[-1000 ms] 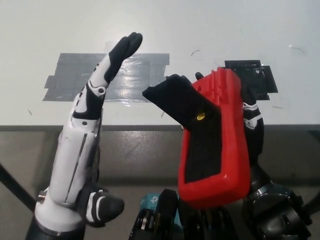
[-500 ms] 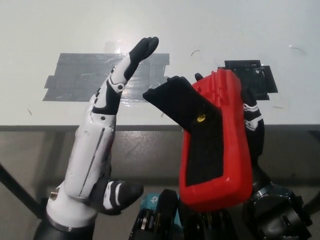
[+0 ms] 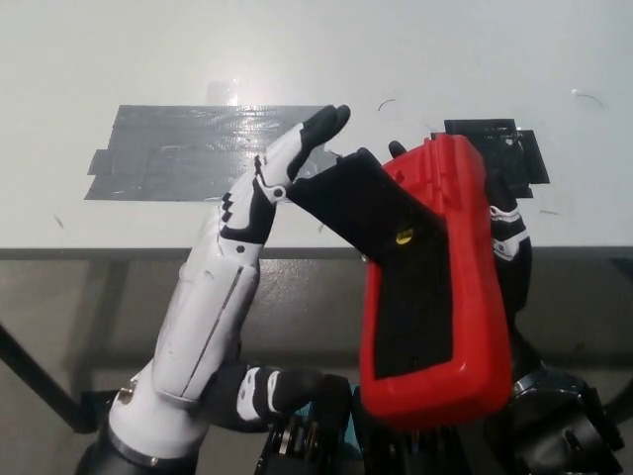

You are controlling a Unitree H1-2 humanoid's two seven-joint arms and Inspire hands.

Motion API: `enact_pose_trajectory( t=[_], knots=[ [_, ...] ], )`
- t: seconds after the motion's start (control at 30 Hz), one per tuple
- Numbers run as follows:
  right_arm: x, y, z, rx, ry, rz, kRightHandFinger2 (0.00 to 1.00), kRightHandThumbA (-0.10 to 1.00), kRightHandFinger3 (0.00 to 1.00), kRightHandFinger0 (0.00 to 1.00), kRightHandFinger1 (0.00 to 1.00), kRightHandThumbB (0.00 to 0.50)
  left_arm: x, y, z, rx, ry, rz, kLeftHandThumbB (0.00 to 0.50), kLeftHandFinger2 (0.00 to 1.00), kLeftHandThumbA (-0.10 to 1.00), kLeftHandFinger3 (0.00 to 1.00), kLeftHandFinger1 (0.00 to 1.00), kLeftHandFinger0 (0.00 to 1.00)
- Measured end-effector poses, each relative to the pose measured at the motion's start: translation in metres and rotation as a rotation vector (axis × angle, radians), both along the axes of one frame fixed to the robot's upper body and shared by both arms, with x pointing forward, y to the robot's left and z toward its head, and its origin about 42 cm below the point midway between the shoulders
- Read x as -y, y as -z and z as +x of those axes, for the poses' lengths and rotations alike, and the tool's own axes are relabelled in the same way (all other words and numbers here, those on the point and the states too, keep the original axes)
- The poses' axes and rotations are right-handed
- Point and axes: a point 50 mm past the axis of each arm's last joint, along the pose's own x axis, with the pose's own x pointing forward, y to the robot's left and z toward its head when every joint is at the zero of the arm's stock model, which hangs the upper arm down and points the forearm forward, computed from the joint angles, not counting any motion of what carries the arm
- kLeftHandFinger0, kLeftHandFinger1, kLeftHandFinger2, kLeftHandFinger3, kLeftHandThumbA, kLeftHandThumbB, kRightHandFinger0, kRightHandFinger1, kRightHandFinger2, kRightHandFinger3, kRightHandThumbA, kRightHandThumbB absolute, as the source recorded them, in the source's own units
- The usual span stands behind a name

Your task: The robot first picks the multimeter with right hand and then unfolds the black stand on the back of it using left hand

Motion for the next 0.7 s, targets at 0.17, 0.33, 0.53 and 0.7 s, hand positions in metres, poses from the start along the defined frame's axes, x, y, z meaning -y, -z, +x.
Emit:
enact_pose_trajectory(
  t=[0.17, 0.33, 0.53, 0.7],
  knots=[
    [0.0023, 0.0002, -0.0001, 0.003, 0.001, -0.012, 0.32, -0.10, 0.18, 0.00, 0.00, 0.156, -0.0002, 0.0005, 0.0000, 0.004, -0.009, 0.016, 0.420, 0.99, 1.00, 1.00, 0.96, 1.00],
    [0.0032, 0.0002, 0.0001, 0.006, 0.000, -0.014, 0.38, -0.10, 0.19, 0.00, 0.00, 0.154, -0.0002, 0.0004, 0.0000, 0.007, -0.012, 0.019, 0.423, 0.88, 1.00, 1.00, 0.91, 1.00],
    [0.0033, -0.0002, 0.0000, 0.011, -0.003, -0.014, 0.27, -0.10, 0.13, 0.00, 0.00, 0.167, -0.0010, -0.0011, 0.0006, 0.020, -0.049, -0.003, 0.421, 0.22, 1.00, 1.00, 0.15, 0.91],
    [0.0027, -0.0020, 0.0009, 0.017, -0.004, -0.017, 0.21, -0.10, 0.09, 0.00, 0.00, 0.178, -0.0050, -0.0054, 0.0022, 0.042, -0.131, -0.063, 0.367, 0.00, 1.00, 1.00, 0.00, 0.66]
  ],
)
